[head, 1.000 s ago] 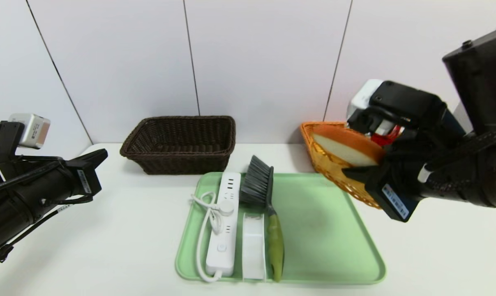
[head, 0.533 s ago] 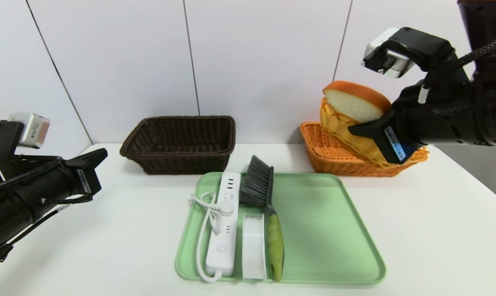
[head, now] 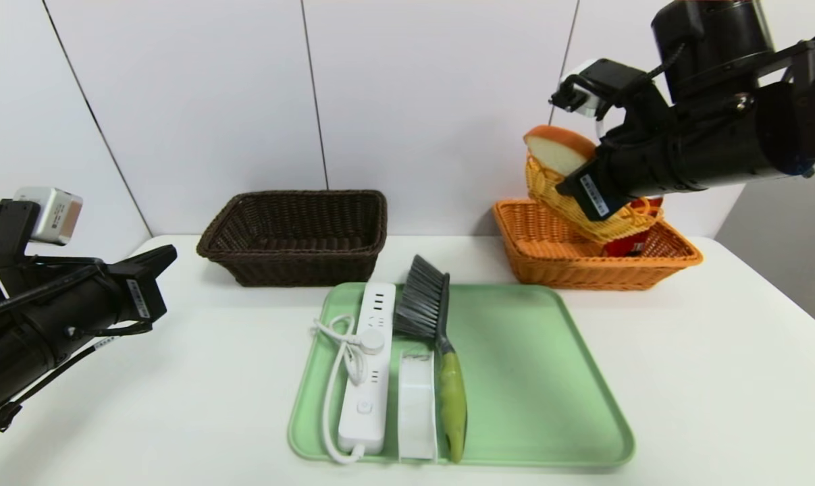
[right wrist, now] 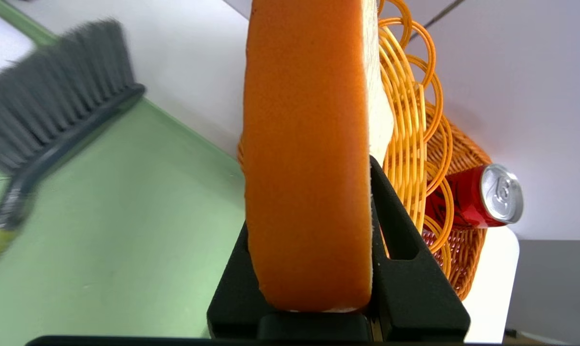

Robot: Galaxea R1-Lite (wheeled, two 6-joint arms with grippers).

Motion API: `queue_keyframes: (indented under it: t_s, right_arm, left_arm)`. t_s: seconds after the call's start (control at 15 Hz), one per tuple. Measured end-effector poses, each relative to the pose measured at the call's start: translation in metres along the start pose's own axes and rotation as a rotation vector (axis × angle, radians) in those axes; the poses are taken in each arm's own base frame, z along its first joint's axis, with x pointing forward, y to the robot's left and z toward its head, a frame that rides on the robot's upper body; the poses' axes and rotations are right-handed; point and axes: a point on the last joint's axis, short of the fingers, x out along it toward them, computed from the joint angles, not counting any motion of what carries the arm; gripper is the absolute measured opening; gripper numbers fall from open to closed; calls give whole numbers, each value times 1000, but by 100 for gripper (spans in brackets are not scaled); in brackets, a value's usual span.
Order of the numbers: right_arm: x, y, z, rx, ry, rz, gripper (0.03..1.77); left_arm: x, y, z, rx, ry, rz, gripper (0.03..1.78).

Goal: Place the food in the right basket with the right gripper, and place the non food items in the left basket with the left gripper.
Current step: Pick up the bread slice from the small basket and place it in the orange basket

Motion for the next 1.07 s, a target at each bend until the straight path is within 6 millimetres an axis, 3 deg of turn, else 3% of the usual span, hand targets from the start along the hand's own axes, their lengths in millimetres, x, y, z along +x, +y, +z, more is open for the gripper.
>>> queue_keyframes:
  t_s: [0.53,0.87,1.07]
  right_arm:
    - [88,-18,-25,18,124,-42,41]
    - [122,-18,-37,20,137,-56,41]
    - [133,-15,-43,14,161,-48,40]
  left_arm:
    - [0,0,-2,-3,9,1,4]
    - [1,0,-2,-3,11,1,4]
    - [2,0,-3,-3,15,3,4]
